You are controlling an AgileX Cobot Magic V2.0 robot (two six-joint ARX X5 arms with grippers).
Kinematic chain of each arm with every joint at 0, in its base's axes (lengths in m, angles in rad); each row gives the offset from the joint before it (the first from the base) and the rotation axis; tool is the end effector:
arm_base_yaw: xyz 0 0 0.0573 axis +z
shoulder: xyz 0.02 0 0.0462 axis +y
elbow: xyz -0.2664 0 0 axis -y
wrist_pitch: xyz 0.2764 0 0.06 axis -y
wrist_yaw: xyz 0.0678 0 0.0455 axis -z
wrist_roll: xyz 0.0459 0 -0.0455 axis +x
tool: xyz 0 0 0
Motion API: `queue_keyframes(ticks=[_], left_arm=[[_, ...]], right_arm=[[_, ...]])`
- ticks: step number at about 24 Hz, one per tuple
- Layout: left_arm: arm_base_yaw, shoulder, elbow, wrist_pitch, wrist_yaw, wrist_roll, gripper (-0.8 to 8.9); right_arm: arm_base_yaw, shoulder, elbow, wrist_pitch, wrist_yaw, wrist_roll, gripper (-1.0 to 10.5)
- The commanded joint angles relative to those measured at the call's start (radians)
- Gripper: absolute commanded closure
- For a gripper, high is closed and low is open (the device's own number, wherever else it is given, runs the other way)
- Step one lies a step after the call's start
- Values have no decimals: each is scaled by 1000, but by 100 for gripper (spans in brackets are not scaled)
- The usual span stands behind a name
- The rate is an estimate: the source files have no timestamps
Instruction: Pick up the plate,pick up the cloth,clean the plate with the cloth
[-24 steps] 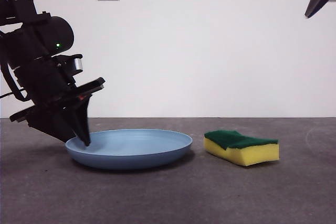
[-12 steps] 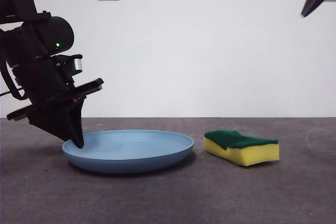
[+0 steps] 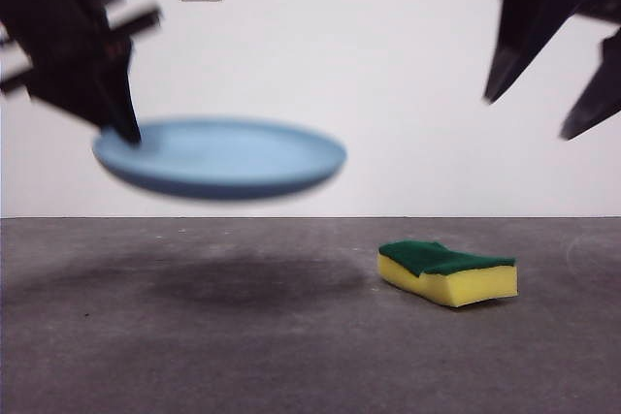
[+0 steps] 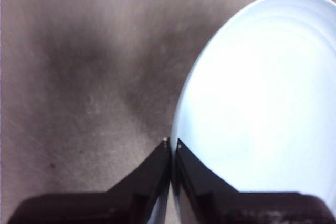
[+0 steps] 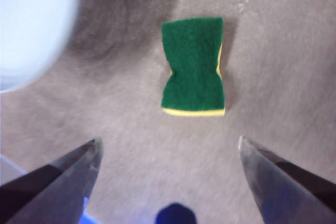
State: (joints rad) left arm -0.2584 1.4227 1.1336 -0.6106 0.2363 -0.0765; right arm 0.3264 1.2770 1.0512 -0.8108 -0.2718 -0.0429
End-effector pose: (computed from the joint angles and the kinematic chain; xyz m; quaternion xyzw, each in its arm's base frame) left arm 0.3188 -0.0954 0.2577 -0.0286 0.4429 -0.2037 0.8727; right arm 0.2638 0.1023 0.2587 -0.0313 0.4896 0.2665 0.8296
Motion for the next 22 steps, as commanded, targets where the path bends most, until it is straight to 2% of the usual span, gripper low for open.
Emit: queue_keyframes(ticks=[1,3,6,10,15,19,22], left_arm=[[-5,-88,4,-34,0,26,822],[-5,-149,5,-59,0,26,822],[-5,-236,5,-104,0,26,822],[-5,-332,5,-179,1,26,822],[-5,-341,5,-222,1,29,822],[-5,-341,5,-221,0,29,822],[-5,-339,5,-221,-13,29,822]], right_arm=[[39,83,44,27,56,-59,515],[60,138,68,60,95,-92,550],[82,220,89,132,100,-133,578],[83,349,97,217,116,-143,578],[88,476,97,249,114,-143,583],[94,560,97,250,117,-137,719],[95,576,97,250,122,-135,932]])
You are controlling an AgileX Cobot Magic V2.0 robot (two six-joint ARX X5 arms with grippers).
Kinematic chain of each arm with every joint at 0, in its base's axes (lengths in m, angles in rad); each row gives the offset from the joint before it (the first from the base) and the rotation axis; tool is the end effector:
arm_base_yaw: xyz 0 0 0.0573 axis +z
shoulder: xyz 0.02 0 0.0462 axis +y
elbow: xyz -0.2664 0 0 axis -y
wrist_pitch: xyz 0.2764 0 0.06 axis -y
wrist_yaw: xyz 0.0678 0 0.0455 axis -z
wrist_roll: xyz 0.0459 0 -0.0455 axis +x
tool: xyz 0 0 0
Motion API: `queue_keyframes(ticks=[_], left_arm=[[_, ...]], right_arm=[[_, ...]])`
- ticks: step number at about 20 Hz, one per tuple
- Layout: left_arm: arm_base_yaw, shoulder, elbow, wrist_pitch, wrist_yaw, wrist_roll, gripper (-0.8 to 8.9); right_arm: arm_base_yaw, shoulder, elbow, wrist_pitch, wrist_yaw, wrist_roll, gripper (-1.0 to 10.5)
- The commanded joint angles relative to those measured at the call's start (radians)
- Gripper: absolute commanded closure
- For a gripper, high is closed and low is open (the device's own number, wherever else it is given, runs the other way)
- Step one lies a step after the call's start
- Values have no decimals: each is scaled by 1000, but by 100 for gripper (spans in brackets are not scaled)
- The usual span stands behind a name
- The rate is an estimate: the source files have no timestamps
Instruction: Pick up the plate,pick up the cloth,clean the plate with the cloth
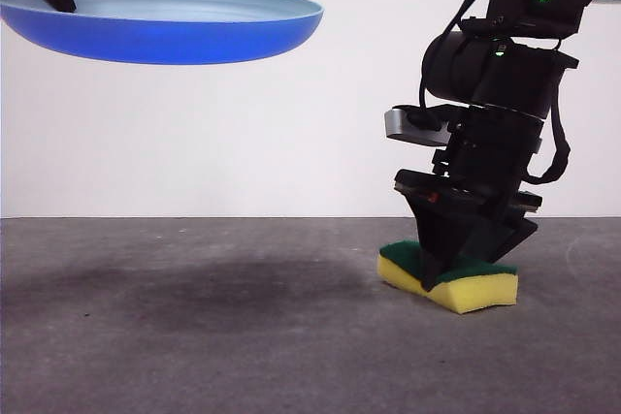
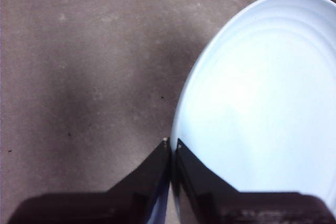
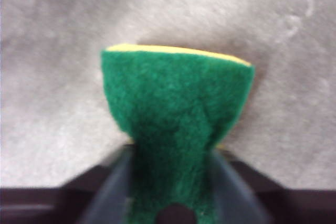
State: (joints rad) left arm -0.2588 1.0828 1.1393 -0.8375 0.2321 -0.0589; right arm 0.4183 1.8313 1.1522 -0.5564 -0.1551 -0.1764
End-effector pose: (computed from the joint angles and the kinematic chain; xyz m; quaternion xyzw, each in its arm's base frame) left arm 0.2366 -0.0736 0.3351 -0.0213 0.3871 -0.2134 0.8968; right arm 0.3431 0.1603 0.1271 -0.1446 0.5517 0.2802 0.7722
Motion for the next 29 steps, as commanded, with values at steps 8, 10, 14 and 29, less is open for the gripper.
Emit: queue_keyframes(ticks=[8,10,14,29], left_arm=[[-5,185,-1,23,-151,37,822],[-25,259,-2,54,-148,33,822],[-81,362,-1,127,-72,2,822],[-209,372,-1,313,13,-125,822]], right_arm=[[31,-145,-4,-6,4,76,962],[50,-229,-4,-7,-3,104,962],[121,-352,-4,3,-60,146,963],[457,-204,-4,31,47,232,963]])
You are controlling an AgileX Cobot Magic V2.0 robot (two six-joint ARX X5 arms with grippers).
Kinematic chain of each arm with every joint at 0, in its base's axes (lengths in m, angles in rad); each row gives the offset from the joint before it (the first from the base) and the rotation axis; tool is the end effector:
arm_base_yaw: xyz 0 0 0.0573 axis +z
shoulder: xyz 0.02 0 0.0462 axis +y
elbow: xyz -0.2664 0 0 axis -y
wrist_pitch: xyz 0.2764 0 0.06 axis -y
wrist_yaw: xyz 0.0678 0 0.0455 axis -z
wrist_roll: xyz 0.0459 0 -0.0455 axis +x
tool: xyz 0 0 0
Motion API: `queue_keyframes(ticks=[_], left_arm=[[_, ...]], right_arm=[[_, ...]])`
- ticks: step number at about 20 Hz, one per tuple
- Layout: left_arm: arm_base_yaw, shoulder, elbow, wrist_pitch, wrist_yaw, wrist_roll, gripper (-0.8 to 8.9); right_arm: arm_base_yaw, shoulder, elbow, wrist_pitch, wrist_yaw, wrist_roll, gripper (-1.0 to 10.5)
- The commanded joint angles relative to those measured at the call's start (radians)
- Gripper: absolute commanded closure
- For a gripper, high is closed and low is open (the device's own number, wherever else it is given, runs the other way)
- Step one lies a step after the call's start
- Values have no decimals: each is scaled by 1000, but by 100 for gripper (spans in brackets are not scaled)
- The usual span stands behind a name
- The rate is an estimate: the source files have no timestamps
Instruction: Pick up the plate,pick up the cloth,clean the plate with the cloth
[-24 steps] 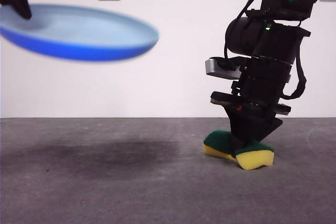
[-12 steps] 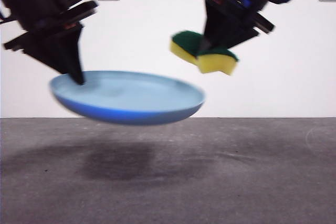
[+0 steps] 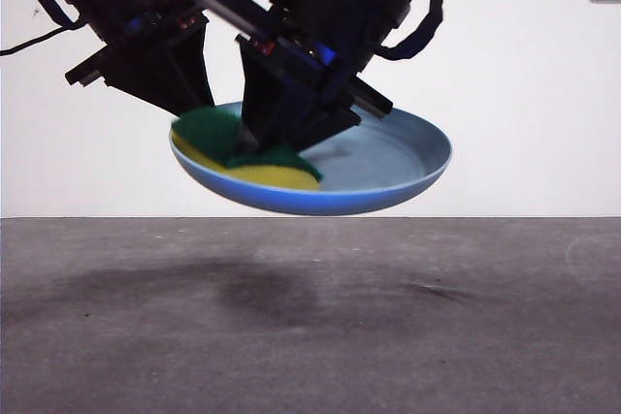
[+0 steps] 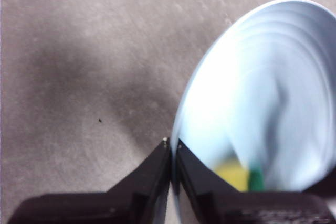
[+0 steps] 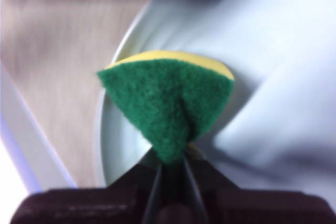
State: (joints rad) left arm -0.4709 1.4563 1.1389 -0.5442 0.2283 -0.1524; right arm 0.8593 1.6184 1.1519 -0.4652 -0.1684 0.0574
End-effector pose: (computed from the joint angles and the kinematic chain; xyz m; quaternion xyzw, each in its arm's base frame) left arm 0.3020 -0.1654 0.2535 -0.0146 0.4370 -0.2788 0.8550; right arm 0.2384 0.2883 0.2081 -0.1297 0.4351 0.4268 0.7821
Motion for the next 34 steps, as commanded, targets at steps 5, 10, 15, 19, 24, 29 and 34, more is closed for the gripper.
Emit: queue_keyframes(ticks=[5,10,15,19,24,29,34], left_arm=[[15,-2,-1,-17,69,-27,822],[-4,-2,-1,-47,154,-20,822],[-34,-2,-1,-16,172,-31,822],[-47,-2,-1,61,166,-76,822],[-43,-2,-1,190,117,-165,822],[-17,-3,-1,167,122,-165,822],[-7,-29,-1,21,156,-81,822]], right_arm=[[-13,-28,-3,-286,499,-33,963],[-103,-98,-3,-101,605,-33,963],[-135,-100,-3,44,385,-17,963],[-122,-78,-3,90,195,56,963],[-49,-51,-3,26,114,84,963],[-23,-51,-3,-254,254,21,963],[-60,-77,-3,-266,649,19,962]])
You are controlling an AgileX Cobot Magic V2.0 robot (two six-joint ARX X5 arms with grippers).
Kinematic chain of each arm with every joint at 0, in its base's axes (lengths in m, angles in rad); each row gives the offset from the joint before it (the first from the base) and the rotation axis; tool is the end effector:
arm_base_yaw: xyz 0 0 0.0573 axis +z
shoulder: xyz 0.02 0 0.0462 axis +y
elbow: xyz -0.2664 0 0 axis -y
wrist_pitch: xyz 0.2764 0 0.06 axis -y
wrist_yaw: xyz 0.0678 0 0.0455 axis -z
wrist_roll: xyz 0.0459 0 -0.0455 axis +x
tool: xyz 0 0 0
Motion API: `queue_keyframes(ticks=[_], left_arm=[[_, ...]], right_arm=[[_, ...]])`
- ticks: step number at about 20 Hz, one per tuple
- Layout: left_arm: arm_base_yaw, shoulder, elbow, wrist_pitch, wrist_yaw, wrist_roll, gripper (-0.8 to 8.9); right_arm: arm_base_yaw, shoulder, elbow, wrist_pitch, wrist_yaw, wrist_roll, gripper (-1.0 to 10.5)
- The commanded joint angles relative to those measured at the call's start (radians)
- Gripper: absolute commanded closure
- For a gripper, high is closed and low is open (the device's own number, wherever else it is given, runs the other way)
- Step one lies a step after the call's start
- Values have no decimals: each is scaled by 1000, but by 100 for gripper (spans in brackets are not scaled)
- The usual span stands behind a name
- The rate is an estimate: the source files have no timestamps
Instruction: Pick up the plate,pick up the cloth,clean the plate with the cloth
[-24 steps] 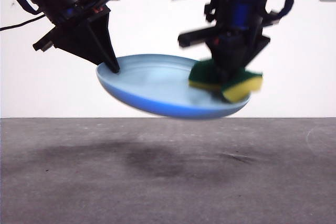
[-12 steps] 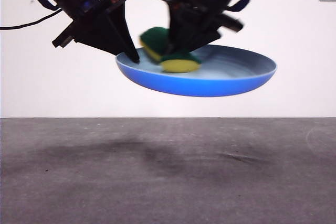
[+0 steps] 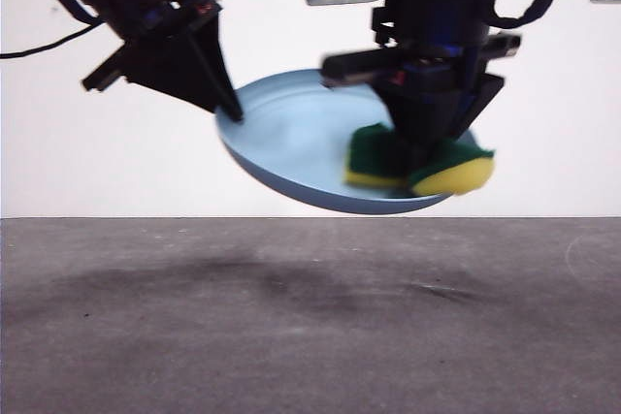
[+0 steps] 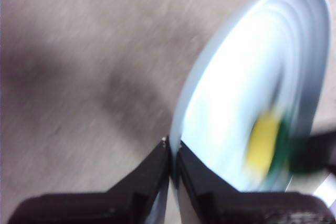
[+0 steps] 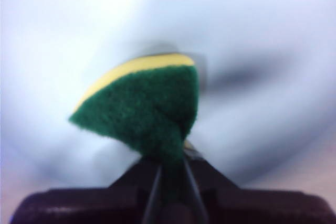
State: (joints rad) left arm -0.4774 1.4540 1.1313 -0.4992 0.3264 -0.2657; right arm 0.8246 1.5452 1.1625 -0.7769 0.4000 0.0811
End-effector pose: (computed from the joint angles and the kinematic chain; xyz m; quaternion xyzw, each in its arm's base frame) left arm 0.3004 -0.1720 0.2558 -0.0819 0.4423 -0.3027 0.8403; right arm 0.2412 0.2346 0.2214 -0.2815 0.4551 0.1580 0.8299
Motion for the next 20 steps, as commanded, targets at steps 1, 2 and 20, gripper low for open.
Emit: queue_keyframes(ticks=[1,2,20], left_arm=[[-2,-31,7,-45,84,35,822],[-4,-31,7,-50,105,35,822],[26,48,6,-104,-385,218,822]], right_arm=[[-40,-9,-13,103,72,-4,963],[-53,-10,-13,165,50,-4,963],[-77,-181,-13,402,-417,18,963]])
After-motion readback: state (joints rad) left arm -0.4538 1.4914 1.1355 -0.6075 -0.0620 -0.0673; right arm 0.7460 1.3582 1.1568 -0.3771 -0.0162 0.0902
